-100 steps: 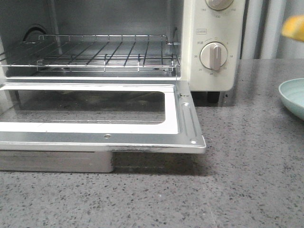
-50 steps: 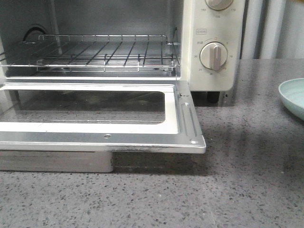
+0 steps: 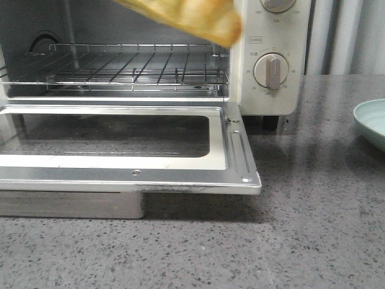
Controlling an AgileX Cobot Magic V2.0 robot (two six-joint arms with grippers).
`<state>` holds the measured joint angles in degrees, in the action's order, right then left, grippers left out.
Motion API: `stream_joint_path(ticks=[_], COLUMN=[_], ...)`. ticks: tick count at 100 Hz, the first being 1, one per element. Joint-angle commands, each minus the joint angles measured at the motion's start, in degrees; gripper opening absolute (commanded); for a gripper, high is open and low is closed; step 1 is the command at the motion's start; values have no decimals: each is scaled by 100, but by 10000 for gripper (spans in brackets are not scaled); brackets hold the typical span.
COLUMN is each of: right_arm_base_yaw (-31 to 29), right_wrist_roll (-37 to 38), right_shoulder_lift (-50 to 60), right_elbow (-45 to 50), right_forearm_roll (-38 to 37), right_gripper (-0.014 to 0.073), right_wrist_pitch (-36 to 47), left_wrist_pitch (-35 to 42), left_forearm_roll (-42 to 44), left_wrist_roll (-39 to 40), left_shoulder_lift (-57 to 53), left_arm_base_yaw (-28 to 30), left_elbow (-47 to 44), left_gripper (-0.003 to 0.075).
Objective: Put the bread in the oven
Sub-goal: 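Lift the croissant with the right gripper and carry it into the oven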
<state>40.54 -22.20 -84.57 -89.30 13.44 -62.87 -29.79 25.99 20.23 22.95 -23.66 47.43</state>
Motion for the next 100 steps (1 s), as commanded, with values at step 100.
stream_joint_path(ticks=[100], right_arm_base_yaw=[790], right_wrist_roll=[353], right_shoulder_lift=[-773], right_elbow=[-759], right_forearm_roll=[-2929], right_gripper=[-68], right_wrist_pitch=[741], left_wrist_pitch=[358], left_forearm_roll=[6], left_wrist_roll=[57], left_shoulder_lift=[53], left_arm_base_yaw=[13], left_elbow=[154], left_gripper=[-21])
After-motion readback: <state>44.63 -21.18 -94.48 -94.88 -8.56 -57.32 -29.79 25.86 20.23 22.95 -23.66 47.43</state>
